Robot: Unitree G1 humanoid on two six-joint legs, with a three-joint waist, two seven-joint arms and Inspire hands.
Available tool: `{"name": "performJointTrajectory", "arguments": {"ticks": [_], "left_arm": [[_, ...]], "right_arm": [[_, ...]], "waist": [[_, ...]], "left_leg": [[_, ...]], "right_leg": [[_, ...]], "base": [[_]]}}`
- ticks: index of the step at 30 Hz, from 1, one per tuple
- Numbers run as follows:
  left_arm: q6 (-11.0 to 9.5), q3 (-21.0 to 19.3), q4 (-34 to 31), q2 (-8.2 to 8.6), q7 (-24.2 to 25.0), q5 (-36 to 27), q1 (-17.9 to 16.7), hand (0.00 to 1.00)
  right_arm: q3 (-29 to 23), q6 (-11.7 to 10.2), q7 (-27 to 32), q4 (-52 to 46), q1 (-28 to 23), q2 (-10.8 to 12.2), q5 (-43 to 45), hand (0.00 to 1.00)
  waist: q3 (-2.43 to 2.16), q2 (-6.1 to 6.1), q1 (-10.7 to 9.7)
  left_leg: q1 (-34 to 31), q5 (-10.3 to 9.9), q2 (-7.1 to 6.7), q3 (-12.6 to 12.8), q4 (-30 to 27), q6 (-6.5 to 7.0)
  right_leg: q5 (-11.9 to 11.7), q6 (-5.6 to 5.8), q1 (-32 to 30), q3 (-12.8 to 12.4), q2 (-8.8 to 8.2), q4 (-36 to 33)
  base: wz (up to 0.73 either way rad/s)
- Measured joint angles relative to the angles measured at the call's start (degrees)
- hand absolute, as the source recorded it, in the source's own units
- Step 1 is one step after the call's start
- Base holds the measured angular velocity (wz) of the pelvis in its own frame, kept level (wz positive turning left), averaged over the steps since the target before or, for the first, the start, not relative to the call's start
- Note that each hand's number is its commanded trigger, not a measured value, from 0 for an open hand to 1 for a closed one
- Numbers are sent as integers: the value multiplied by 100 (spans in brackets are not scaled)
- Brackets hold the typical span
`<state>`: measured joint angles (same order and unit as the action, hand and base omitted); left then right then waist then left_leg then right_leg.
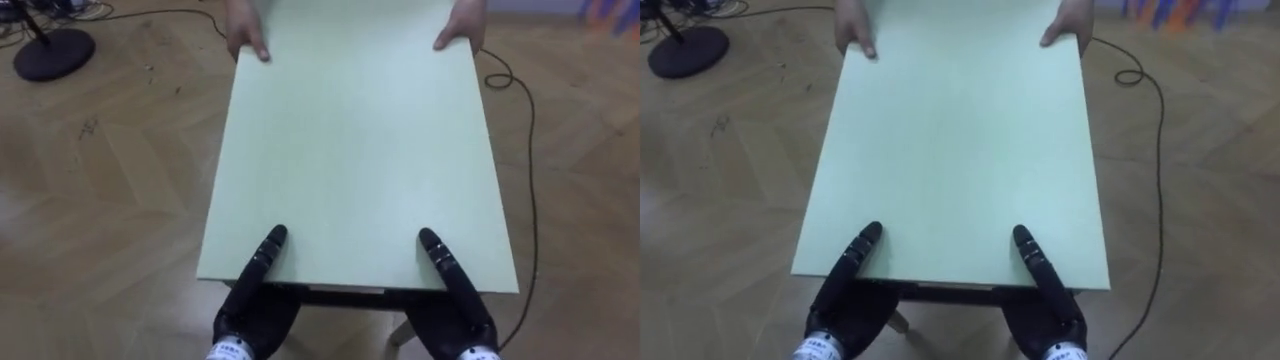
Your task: Move table with human
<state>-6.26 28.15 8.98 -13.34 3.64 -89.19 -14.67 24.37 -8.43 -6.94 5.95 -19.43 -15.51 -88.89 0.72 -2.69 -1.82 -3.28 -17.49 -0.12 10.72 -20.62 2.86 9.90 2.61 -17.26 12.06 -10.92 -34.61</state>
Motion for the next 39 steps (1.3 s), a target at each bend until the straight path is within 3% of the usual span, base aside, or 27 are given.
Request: {"name": "performJointTrajectory", "arguments": {"ticks": [2,5,8,12,17,20,25,30,33,39], "left_arm": [[-19,3,-2,34,0,6,-19,100],[-30,-3,-32,-63,1,3,-50,100],[-53,-8,-99,-81,3,0,-111,100],[-52,-28,-139,-89,3,2,-130,100],[-169,-107,-424,-122,15,1,-525,100],[-298,-124,-602,-156,51,-5,-757,100],[-308,-152,-708,-187,114,-4,-885,100],[-312,-132,-712,-217,113,-25,-830,100],[-312,-102,-712,-230,113,-70,-828,100],[-284,-99,-713,-233,114,-130,-818,100]], "right_arm": [[80,-62,8,0,31,-53,-59,100],[168,-143,45,1,31,-46,-82,100],[192,-171,46,-1,43,-56,-66,100],[191,-156,46,-1,72,-57,-61,100],[253,-72,44,-87,82,-77,102,100],[365,-37,24,-109,135,-144,124,100],[372,-20,-92,-109,131,-179,129,100],[445,-97,-92,-157,130,-223,72,100],[461,-110,-92,-184,133,-275,49,100],[460,-141,-53,-244,147,-289,135,100]], "waist": [[-5,-3,132],[-15,47,224],[-25,68,257],[-14,159,391],[-8,192,423],[-5,196,420],[-4,196,449],[8,175,462],[32,136,367],[53,146,437]], "left_leg": [[81,55,-3,14,142,-63],[192,141,107,-4,349,-129],[195,139,205,-33,393,-143],[255,148,238,-33,399,-148],[335,151,245,-161,537,-147],[337,151,245,-314,550,-147],[274,154,243,-580,592,-151],[154,157,234,-861,574,-158],[155,182,212,-896,577,-198],[125,215,106,-944,526,-183]], "right_leg": [[-31,-66,103,12,144,308],[-148,-235,342,79,351,723],[-265,-246,467,133,494,1029],[-303,-232,583,166,540,1217],[-322,-199,760,232,601,1513],[-319,-195,878,320,609,1646],[-309,-178,1046,476,618,1880],[-216,-35,1194,614,565,1887],[-134,38,1350,829,495,1869],[67,108,1388,922,281,1488]], "base": [[-16],[-6],[0],[0],[7],[16],[34],[47],[64],[43]]}}
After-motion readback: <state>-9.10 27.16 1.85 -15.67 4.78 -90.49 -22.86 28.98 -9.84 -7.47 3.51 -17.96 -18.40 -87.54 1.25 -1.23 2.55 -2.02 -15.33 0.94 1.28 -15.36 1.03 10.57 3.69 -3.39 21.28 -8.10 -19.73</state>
